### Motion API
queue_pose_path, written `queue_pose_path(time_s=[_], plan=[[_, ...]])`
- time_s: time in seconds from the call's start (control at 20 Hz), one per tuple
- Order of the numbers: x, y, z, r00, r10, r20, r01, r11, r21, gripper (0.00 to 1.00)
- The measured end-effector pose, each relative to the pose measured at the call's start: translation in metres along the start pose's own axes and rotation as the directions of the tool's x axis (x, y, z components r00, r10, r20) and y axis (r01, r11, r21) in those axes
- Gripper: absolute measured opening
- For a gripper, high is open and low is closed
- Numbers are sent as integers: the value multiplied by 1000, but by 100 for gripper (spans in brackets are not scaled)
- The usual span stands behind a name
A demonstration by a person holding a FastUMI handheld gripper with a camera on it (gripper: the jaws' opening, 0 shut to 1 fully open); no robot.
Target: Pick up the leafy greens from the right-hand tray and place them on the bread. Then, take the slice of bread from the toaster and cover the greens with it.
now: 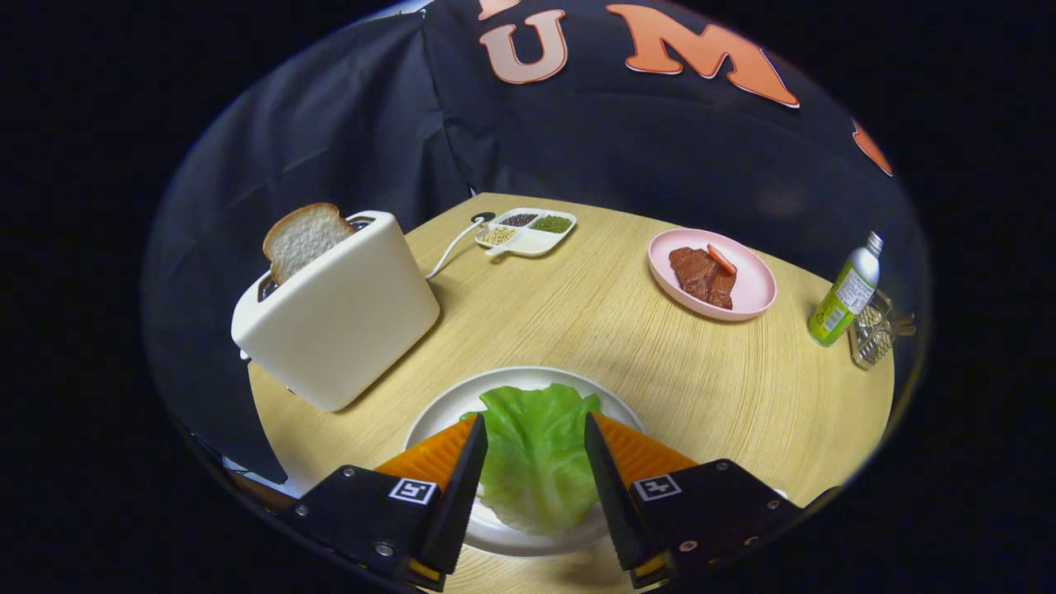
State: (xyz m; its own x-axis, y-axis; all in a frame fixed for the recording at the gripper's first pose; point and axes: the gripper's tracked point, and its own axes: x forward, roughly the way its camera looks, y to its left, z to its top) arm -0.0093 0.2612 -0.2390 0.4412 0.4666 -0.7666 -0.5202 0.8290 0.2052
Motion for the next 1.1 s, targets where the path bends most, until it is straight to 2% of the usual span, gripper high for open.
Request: queue_pose_path(time_s=[0.25,0.55,0.75,0.95,1.1], plan=[[-13,24,39,999,3,49,-1,999,-39,85],[-28,86,95,991,119,65,-116,992,-48,91],[-32,129,132,979,192,71,-189,981,-54,91],[-26,174,153,959,281,18,-281,960,3,92],[-12,194,163,944,329,-23,-325,941,96,93]])
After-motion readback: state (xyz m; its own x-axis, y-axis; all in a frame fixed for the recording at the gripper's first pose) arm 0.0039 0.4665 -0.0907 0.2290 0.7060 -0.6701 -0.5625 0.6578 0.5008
